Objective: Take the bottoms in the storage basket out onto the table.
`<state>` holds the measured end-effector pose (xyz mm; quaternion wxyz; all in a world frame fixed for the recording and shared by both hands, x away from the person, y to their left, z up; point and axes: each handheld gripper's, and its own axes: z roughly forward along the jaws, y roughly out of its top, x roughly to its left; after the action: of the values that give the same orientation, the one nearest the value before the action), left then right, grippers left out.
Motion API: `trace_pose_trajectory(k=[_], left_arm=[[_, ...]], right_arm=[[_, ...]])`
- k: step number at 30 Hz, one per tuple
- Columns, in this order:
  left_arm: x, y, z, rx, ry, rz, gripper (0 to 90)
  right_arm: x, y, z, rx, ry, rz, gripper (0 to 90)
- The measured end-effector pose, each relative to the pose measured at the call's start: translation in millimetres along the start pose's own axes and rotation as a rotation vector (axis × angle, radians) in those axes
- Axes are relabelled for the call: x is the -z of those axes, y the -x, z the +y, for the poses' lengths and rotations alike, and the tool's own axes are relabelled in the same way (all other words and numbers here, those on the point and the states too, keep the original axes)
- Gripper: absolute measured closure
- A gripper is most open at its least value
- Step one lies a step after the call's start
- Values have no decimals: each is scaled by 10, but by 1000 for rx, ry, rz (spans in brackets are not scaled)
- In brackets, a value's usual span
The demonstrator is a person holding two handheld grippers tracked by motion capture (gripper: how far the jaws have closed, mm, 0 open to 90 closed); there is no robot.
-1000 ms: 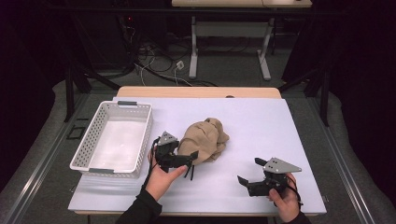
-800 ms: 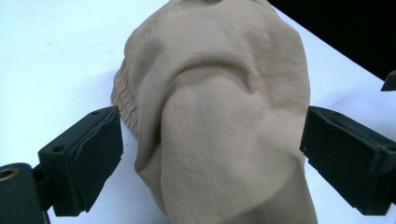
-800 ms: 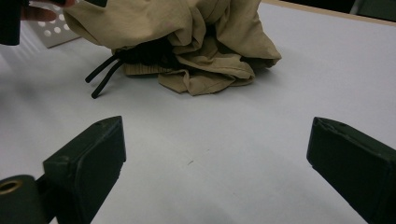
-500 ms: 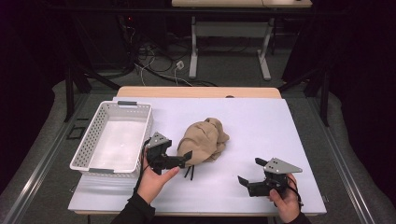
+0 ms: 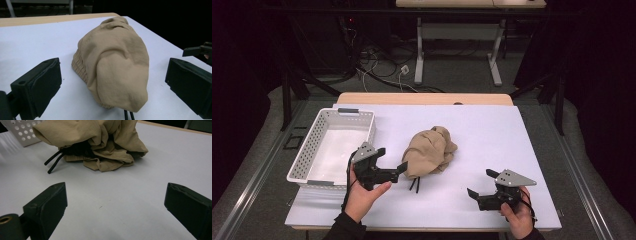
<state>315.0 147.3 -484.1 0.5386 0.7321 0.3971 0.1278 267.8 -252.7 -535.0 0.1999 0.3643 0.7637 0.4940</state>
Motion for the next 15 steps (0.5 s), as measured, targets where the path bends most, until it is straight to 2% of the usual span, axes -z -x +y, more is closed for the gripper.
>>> trace_pose_trajectory(k=[15], left_arm=[[273, -102, -61, -23, 50, 22, 7]], right_arm=[[4, -1, -4, 2, 0, -3, 43]])
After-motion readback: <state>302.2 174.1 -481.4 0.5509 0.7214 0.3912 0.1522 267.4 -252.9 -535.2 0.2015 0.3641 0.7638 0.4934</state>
